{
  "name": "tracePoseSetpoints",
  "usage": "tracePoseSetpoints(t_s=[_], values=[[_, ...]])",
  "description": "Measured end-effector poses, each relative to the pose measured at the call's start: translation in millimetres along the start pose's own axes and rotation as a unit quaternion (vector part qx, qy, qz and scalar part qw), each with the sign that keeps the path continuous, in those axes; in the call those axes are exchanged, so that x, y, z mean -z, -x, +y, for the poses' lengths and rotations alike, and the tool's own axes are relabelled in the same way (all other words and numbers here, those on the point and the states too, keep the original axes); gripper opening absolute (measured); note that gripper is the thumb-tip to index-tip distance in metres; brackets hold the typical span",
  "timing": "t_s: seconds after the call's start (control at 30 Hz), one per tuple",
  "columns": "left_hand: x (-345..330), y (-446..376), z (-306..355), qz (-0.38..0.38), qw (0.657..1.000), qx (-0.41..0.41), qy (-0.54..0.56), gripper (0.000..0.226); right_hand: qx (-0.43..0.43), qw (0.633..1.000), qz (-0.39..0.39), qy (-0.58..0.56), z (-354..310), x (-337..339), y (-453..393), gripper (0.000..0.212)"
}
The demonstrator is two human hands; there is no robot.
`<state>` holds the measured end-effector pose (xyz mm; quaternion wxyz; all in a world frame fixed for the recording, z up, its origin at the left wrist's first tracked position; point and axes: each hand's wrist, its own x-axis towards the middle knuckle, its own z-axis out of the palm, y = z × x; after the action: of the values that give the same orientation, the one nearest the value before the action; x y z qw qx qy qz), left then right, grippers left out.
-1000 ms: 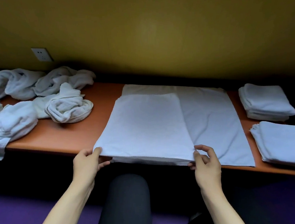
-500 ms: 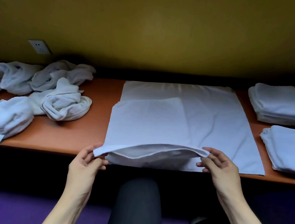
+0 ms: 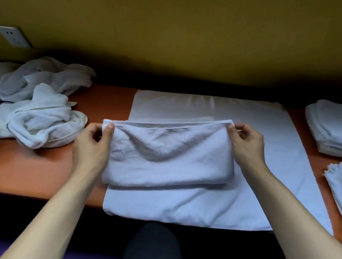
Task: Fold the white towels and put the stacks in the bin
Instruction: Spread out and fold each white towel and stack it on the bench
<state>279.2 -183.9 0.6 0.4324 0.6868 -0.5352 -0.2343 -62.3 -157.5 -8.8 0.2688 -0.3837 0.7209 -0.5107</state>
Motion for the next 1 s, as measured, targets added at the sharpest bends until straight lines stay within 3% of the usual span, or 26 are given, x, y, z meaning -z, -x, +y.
tracePoseSetpoints(t_s=[0.2, 0.4, 0.43, 0.5, 0.57, 0.63, 0.83, 0.9, 1.0], values=[[-33.4, -44.4, 8.2, 0.021, 0.999, 0.035, -0.013, 0.034, -0.010, 0.998, -0.006, 0.068, 5.3, -33.6, -51.0, 0.021], [-56.2, -61.1, -11.3, -0.005, 0.995, 0.078, -0.059, 0.036, -0.043, 0.985, -0.036, 0.165, 11.0, -45.2, -61.0, 0.023], [-57.7, -56.4, -15.3, -0.003, 0.993, 0.068, -0.100, 0.042, -0.052, 0.984, -0.038, 0.168, 13.2, -43.6, -57.2, 0.023], [-57.6, -36.7, -21.5, -0.005, 0.983, -0.031, -0.183, 0.045, -0.058, 0.984, -0.040, 0.163, 18.8, -38.1, -45.6, 0.024], [-55.9, -6.1, -24.2, -0.053, 0.961, -0.159, -0.222, 0.045, -0.057, 0.984, -0.048, 0.164, 21.6, -30.2, -28.8, 0.026], [-53.7, 27.0, -28.6, -0.100, 0.937, -0.214, -0.258, 0.046, -0.060, 0.981, -0.054, 0.178, 23.6, -20.9, -9.7, 0.026], [-50.9, 62.6, -54.4, -0.240, 0.885, -0.162, -0.364, 0.066, -0.135, 0.961, -0.081, 0.227, 34.1, 1.1, 32.6, 0.038], [-50.2, 61.9, -52.5, -0.247, 0.885, -0.159, -0.361, 0.067, -0.173, 0.962, -0.093, 0.187, 28.6, 1.0, 35.7, 0.041], [-44.2, 60.4, -48.0, -0.261, 0.884, -0.156, -0.357, 0.070, -0.230, 0.963, -0.101, 0.094, 20.0, -2.5, 31.6, 0.029]])
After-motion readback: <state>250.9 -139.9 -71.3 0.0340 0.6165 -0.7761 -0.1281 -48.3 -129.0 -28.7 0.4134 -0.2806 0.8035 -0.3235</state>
